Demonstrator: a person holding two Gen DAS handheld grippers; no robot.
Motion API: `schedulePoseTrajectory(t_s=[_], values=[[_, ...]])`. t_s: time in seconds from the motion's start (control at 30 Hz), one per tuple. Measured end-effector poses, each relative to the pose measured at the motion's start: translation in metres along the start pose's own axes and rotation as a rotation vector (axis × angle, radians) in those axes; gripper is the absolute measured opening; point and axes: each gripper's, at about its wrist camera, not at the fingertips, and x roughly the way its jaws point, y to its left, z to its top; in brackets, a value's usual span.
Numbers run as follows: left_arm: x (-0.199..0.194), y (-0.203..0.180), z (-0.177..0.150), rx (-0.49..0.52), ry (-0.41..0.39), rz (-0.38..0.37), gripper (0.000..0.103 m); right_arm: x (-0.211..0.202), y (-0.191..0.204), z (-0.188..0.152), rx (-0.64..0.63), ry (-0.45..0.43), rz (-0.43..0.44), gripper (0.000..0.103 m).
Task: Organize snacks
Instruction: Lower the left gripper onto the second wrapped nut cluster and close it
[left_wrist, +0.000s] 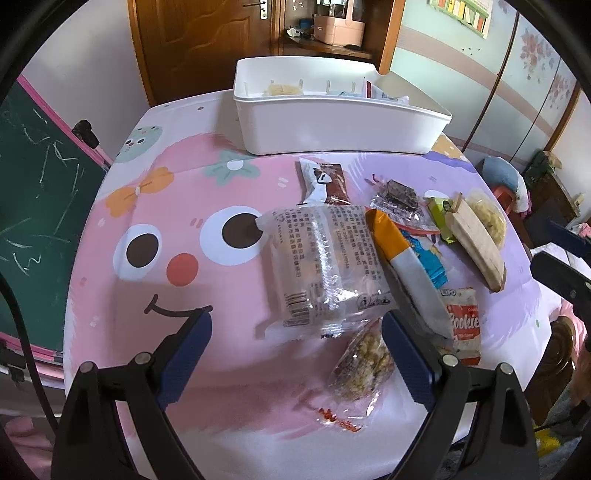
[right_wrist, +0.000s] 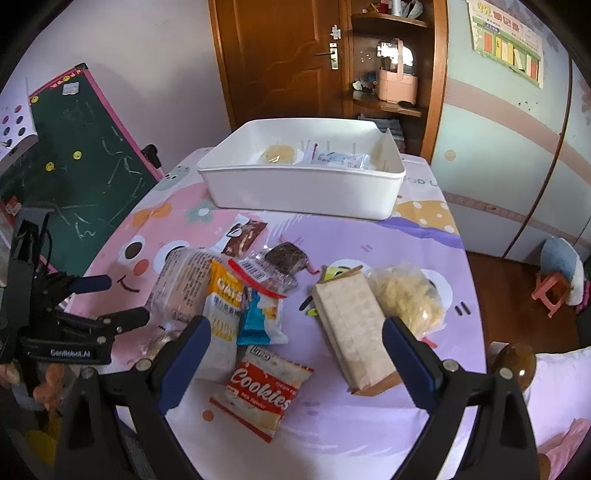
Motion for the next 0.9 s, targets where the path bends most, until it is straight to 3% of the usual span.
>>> schedulePoseTrajectory(t_s=[0.4,0.7,0.9], values=[[0.004,0.01,-0.024,0.056,0.045,-0.055,0.093,0.018,-0.017,-0.034,0.09,0.117,0.132,0.093],[0.008,-0.015,-0.034,0.216,0.059,-0.068,0.093,0.039,0.014,-0.045,-0.031,0.214,0.131,0.092],[0.02,-0.031,-0.033,0.274,0.088,-0.064,0.091,0.064,0.017,-0.052,0.031,0.315,0.122,0.076]])
